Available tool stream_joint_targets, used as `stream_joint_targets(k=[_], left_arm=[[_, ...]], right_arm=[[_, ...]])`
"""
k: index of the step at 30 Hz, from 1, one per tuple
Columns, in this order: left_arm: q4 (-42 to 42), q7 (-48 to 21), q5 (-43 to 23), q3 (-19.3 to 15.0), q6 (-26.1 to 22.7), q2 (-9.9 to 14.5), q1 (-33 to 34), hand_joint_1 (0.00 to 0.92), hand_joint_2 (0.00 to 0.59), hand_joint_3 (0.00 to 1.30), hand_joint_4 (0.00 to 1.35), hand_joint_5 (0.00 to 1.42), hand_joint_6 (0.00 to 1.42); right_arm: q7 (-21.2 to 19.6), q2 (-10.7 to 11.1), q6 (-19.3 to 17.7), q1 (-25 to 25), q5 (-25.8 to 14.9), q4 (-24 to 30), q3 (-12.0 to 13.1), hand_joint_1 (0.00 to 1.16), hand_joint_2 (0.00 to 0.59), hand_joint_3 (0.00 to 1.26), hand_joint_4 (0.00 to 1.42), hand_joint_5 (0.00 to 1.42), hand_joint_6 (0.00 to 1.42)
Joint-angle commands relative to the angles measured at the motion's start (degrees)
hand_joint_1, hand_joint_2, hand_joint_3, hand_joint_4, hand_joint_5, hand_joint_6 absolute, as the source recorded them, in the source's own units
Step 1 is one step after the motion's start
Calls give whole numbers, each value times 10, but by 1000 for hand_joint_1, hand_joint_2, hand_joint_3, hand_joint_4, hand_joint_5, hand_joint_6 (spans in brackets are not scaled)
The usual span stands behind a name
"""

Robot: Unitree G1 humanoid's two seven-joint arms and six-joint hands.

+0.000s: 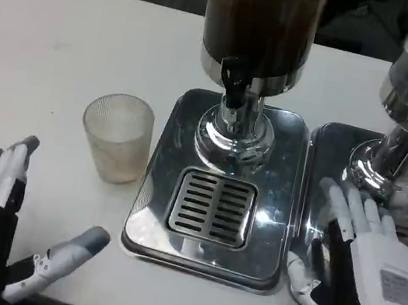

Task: Grasp the cup under the faucet to collect the drink, then remove the cup.

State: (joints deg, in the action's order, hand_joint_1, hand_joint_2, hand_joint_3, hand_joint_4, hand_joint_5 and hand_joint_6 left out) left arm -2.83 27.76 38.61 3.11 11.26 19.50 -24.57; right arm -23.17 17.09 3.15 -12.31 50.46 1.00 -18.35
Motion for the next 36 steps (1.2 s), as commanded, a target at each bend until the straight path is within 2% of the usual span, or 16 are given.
stream_joint_targets(k=[1,6,10,14,17,23,27,34,36], left_arm=[[-1,-21,-27,-16,23,13,16,0,9,0,0,0,0],[33,-29,-37,-30,37,29,55,0,6,0,0,0,0],[108,-37,-66,-39,62,43,109,0,2,0,0,0,0],[205,-75,-112,-40,111,65,175,0,0,0,0,0,0],[270,-71,-122,-39,143,71,213,0,0,0,0,0,0],[441,-55,-123,-26,205,71,312,0,0,0,0,0,0],[523,-48,-120,-10,227,66,365,0,0,0,0,0,0],[628,-45,-127,14,248,53,436,4,0,0,0,0,0],[643,-44,-125,20,253,51,447,49,0,0,0,0,0]], right_arm=[[8,-3,12,-5,11,22,-3,295,490,30,0,0,0],[7,-9,21,-17,15,31,-2,300,490,26,0,0,0],[4,-14,26,-22,19,33,-4,303,490,25,0,0,0],[4,-17,28,-21,20,32,-5,306,490,25,0,0,0],[4,-19,28,-19,20,30,-7,307,490,25,0,0,0],[10,-14,26,-7,22,26,-9,309,490,25,0,0,0],[14,-11,28,-7,22,29,-10,311,490,25,0,0,0],[22,-11,35,-24,27,47,-13,310,486,25,0,0,0],[25,-11,38,-27,28,51,-14,309,484,25,0,0,0]])
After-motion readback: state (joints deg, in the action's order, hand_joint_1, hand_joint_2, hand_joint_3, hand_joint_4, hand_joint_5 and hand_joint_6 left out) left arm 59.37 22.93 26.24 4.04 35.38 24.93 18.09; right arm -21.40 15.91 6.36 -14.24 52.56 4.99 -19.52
